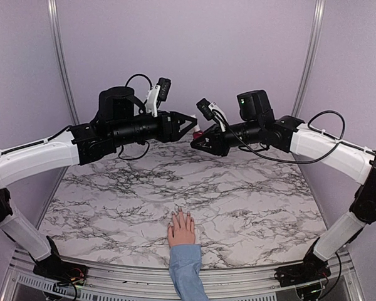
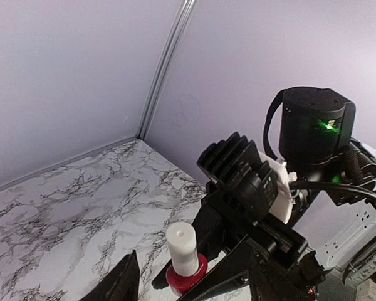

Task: Paint the nails
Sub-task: Unscrew the cap of the nail polish bottle.

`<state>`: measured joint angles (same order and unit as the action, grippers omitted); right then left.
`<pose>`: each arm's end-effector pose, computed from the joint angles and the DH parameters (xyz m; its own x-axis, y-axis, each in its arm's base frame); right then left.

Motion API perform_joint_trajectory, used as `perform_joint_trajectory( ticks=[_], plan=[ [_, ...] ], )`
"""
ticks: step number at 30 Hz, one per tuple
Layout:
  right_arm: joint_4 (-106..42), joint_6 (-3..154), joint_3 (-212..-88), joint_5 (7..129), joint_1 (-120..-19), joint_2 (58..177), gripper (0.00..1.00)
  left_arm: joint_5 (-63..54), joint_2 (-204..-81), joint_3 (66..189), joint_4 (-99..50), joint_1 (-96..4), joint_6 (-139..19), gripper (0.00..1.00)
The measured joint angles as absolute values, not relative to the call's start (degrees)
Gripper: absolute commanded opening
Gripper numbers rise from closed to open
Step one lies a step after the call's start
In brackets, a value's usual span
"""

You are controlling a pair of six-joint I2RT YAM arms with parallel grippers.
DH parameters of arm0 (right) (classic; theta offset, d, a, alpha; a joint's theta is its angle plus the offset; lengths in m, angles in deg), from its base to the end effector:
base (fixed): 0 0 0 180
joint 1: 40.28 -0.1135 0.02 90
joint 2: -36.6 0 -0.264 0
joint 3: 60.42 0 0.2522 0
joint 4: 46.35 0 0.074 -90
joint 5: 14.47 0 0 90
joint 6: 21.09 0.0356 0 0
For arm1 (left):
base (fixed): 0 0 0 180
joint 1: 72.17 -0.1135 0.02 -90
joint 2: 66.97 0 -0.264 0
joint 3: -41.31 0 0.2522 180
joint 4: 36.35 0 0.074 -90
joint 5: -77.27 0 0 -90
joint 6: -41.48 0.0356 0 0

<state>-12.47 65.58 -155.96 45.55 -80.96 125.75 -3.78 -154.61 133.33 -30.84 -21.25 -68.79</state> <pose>0.2612 0.2480 0.3571 -0.2971 -0.3217 -0.8990 -0.9196 0.3499 0.1787 0.2288 -0.2905 0.3944 -0.3113 -0.1596 -0.9368 0.8070 0.4762 -0.3493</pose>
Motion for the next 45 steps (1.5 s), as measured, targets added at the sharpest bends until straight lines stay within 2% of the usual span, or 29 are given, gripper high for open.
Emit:
perform_joint_trajectory(
  ticks=[11, 23, 30, 35, 39, 45],
  plan=[
    [-14.83, 65.21, -154.15, 24.57, -80.88, 123.32, 0.0, 18.43, -152.27, 133.09, -32.45, -24.29, -64.36, 0.61],
    [-14.31, 64.71, -154.19, 16.37, -81.16, 122.82, 0.0, 31.33, -153.58, 134.01, -36.72, -24.33, -62.26, 0.5],
    [-13.85, 64.38, -154.21, 15.15, -81.84, 122.82, 0.0, 33.4, -154.89, 134.21, -38.84, -24.33, -62.72, 0.35],
    [-13.37, 64.2, -154.39, 14.36, -82.03, 122.84, 0.0, 33.64, -155.46, 134.71, -39.32, -24.33, -63.66, 0.14],
    [-13.39, 64.36, -154.41, 14.25, -82.12, 122.84, 0.0, 33.36, -155.46, 134.71, -39.54, -24.44, -64.18, 0.02],
    [-13.43, 64.4, -154.67, 16.35, -82.1, 122.84, 0.0, 30.58, -155.46, 134.65, -39.54, -24.38, -65.01, 0.0]
  ],
)
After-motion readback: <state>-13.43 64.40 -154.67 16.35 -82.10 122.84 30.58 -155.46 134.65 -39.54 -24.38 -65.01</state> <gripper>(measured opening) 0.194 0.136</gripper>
